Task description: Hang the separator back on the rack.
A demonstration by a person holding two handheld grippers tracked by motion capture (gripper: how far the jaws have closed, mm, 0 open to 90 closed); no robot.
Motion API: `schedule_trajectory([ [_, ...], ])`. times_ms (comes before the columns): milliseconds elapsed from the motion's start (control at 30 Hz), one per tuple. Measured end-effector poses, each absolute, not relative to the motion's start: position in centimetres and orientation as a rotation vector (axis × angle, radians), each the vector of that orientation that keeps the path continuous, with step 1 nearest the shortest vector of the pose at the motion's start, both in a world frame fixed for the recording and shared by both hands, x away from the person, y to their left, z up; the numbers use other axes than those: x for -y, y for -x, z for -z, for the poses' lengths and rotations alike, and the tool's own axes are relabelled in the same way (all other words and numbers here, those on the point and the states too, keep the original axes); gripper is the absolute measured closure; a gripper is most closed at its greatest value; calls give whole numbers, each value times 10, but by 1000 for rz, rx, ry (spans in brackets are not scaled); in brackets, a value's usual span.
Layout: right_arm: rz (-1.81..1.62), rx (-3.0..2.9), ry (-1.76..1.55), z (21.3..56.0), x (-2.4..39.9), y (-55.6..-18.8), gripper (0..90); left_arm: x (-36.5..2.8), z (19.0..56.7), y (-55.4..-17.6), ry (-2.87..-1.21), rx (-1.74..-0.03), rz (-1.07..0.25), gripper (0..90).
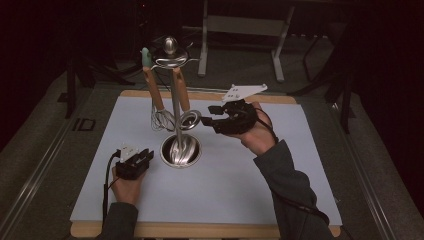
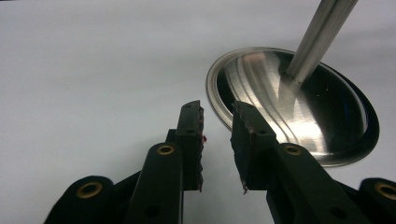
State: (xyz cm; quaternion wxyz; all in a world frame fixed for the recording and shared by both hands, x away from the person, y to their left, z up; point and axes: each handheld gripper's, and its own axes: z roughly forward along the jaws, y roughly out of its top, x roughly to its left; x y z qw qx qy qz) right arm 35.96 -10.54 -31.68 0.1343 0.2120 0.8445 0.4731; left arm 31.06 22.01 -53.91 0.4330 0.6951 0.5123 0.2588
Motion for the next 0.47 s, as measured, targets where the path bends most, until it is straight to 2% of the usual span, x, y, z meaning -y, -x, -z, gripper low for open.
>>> schedule_trajectory([
  [267,-1286,-2473,-654,333,119,-364,521,-220,539,-310,-1731,-1276,-647,734],
  [467,-1220,-2475,-754,365,146,-371,505,-220,539,-311,-1728,-1280,-648,725],
])
